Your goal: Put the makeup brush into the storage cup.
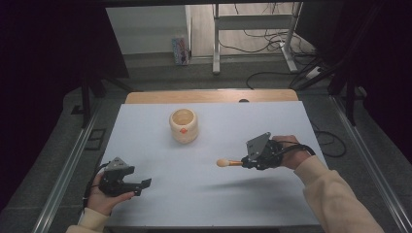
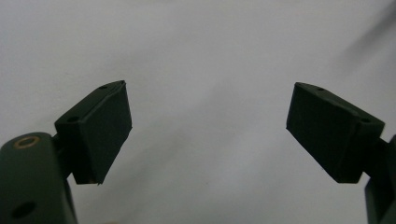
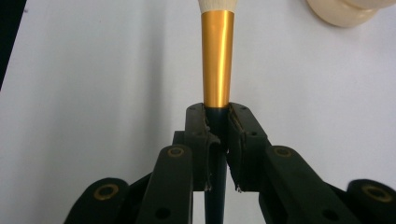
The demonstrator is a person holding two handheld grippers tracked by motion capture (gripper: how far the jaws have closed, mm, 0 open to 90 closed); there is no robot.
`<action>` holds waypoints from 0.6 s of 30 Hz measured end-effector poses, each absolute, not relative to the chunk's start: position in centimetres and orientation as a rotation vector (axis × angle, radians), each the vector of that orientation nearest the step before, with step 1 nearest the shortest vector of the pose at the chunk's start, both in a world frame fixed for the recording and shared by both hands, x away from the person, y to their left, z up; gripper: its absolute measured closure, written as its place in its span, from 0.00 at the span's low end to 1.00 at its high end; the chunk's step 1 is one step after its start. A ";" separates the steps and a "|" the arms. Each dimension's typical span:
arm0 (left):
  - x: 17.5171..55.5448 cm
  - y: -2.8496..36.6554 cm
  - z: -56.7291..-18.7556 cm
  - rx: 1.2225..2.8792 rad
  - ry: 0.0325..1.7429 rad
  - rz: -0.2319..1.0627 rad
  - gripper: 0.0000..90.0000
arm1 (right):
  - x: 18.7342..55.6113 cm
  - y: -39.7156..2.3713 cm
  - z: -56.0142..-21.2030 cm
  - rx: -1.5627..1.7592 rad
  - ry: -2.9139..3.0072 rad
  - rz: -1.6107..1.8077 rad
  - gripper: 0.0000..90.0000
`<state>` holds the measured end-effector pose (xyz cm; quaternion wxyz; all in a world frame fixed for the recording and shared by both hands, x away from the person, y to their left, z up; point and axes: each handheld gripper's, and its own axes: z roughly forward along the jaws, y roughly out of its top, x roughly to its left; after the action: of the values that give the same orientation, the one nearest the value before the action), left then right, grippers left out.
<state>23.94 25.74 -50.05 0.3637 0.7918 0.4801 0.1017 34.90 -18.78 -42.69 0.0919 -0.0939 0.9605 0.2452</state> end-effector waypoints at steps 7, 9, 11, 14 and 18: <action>24.0 25.7 -50.1 2.040 1.232 0.263 0.17 | 35.0 -18.6 -42.4 -0.223 2.832 0.791 0.88; 23.9 25.7 -50.0 2.041 1.231 0.263 0.17 | 35.0 -18.6 -42.4 -0.211 2.816 0.813 0.88; 24.0 25.7 -50.0 2.041 1.231 0.263 0.17 | 35.0 -18.6 -42.3 -0.198 2.806 0.833 0.88; 24.0 25.7 -50.1 2.042 1.231 0.261 0.17 | 35.0 -18.5 -42.3 -0.176 2.787 0.859 0.88; 24.0 25.7 -50.0 2.041 1.230 0.263 0.17 | 35.0 -18.5 -42.4 -0.133 2.767 0.889 0.88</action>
<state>23.95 25.65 -50.03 0.3635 0.7931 0.4779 0.1020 35.05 -18.47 -42.37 0.1156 -0.0454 0.9447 0.3036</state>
